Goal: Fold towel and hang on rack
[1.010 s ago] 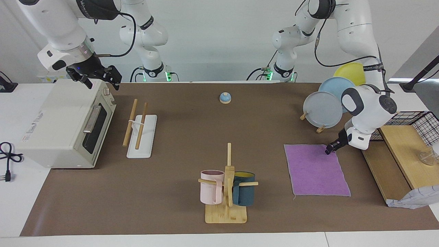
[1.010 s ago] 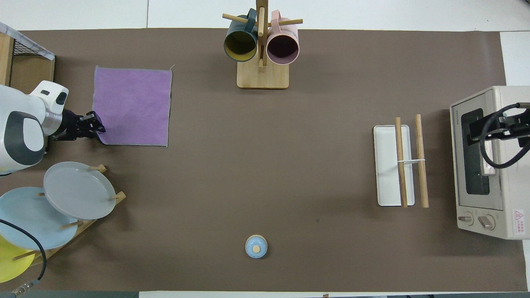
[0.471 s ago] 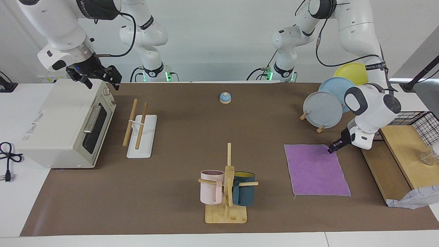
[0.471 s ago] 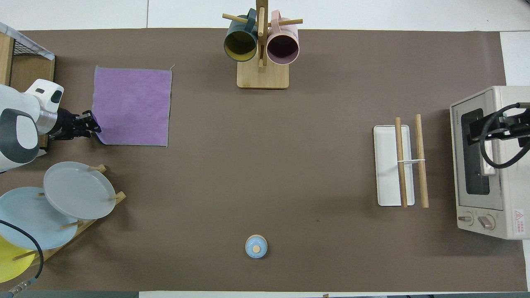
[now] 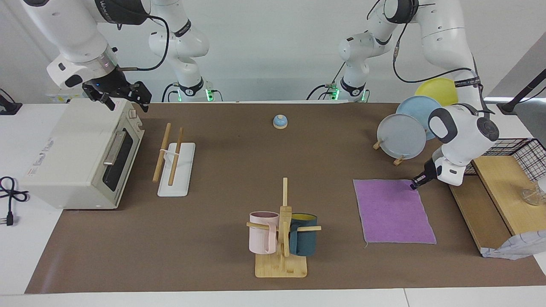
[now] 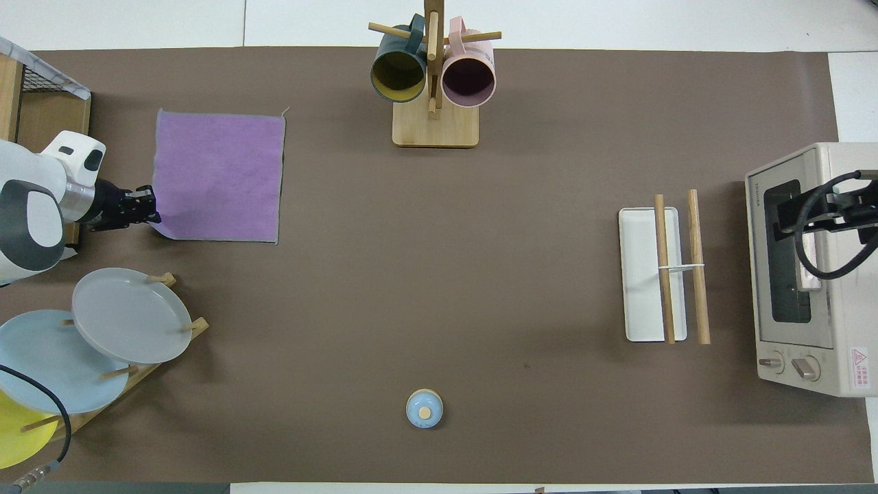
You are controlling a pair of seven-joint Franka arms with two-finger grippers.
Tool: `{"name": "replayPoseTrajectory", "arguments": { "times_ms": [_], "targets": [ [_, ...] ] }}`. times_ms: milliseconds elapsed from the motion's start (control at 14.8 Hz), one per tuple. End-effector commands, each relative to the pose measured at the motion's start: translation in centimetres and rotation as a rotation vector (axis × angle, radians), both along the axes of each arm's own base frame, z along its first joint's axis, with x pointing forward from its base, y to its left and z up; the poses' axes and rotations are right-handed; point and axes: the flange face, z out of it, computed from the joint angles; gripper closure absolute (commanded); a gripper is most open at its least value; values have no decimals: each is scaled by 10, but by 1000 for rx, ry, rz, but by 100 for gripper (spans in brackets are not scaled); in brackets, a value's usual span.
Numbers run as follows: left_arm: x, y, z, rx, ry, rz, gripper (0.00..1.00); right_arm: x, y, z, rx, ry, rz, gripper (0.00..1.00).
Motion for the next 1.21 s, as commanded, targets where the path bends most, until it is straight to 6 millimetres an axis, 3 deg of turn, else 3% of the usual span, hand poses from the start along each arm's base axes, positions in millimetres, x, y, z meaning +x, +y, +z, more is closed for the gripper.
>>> {"name": "replayPoseTrajectory", "arguments": {
  "times_ms": [0,202,269,404,471,539,606,673,741,875,1145],
  "targets": [
    [1,3,6,39,9,-50,100,-7,-3,2,13,-7,17,0],
    [1,-16,40,55,-1,-162,100,-7,-3,2,13,-7,16,0],
    [1,-37,59,66,0,-222,100,-7,-4,2,13,-7,14,0],
    [2,-106,88,109,-17,-373,100,-7,-3,2,13,-7,16,0],
    [-2,-152,90,143,-36,-479,100,-6,-4,1,13,-5,14,0],
    [-13,-205,85,205,-61,-635,100,-7,-3,2,13,-7,16,0],
    [-31,-249,66,273,-70,-774,100,-6,-3,1,13,-5,16,0],
    [-45,-287,47,320,-74,-881,100,-7,-4,2,13,-7,14,0],
    [-54,-310,21,337,-52,-919,100,-6,-3,1,13,-5,16,0],
    [-57,-313,7,339,-32,-898,100,-6,-3,1,13,-5,17,0],
    [-51,-302,9,306,-31,-794,100,-7,-3,2,13,-7,16,0]
  ]
}}
